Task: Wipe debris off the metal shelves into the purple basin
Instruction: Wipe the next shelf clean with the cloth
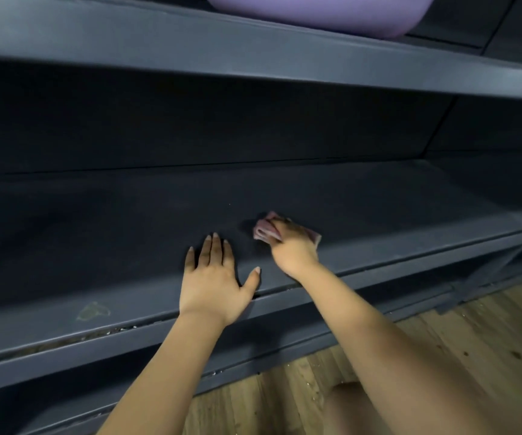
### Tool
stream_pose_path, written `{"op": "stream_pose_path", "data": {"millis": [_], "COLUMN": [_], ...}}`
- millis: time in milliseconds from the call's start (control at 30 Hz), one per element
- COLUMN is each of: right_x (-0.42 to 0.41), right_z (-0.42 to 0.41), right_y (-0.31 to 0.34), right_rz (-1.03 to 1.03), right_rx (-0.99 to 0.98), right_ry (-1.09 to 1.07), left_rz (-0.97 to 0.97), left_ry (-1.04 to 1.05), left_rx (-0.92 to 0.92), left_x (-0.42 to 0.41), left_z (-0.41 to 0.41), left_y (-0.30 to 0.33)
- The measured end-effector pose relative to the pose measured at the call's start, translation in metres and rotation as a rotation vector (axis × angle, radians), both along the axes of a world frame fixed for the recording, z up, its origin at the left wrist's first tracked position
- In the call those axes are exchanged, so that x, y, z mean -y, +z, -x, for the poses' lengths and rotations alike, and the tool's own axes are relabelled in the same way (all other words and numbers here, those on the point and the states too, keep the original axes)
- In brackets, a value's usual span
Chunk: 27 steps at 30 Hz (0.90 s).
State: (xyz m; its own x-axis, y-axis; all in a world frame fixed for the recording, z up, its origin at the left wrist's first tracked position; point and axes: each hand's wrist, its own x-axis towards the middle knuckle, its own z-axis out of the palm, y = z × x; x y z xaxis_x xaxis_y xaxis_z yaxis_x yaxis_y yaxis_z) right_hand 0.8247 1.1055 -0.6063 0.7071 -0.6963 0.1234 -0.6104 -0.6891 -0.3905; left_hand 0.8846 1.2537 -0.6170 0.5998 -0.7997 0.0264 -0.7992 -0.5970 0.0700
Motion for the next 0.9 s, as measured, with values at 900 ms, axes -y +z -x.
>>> {"op": "stream_pose_path", "data": {"millis": [900], "right_x": [0.058], "right_z": [0.084], "right_y": [0.010], "right_rz": [-0.018], "right_rx": [-0.046], "right_ry": [-0.047], "left_rz": [0.022], "left_ry": [0.001], "left_rx": [0.031], "left_x": [-0.004], "left_z": [0.000], "left_y": [-0.005]}}
